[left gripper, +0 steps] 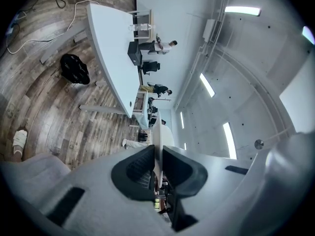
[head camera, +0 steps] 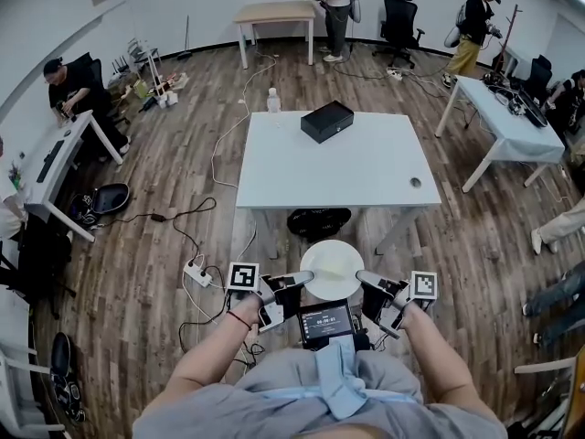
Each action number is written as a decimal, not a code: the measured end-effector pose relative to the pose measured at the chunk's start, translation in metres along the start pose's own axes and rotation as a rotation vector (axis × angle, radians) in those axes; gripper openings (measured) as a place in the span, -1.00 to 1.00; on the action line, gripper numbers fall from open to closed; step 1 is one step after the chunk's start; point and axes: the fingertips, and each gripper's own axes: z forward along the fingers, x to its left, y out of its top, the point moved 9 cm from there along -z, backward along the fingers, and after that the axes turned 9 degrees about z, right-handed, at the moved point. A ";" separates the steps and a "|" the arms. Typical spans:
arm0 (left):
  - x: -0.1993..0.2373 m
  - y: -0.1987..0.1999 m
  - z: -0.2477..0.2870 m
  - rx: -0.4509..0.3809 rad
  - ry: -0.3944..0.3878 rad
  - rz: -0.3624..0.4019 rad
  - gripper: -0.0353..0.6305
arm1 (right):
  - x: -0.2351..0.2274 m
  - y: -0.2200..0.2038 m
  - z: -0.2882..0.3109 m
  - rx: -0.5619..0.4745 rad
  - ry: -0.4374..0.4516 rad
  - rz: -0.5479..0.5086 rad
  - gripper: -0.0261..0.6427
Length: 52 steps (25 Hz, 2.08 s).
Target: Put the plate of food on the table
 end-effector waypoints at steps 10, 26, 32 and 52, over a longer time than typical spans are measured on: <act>0.011 0.036 0.002 0.008 0.009 -0.016 -0.79 | -0.003 0.023 0.026 -0.020 -0.004 0.018 -0.79; 0.009 0.138 0.075 -0.026 0.014 0.024 -0.79 | 0.026 0.146 0.066 0.003 0.020 -0.003 -0.79; 0.001 0.171 0.100 -0.040 0.021 0.041 -0.79 | 0.041 0.189 0.079 0.026 0.020 -0.028 -0.79; 0.014 0.247 0.203 -0.076 0.037 0.043 -0.79 | 0.057 0.323 0.081 0.058 0.007 -0.038 -0.79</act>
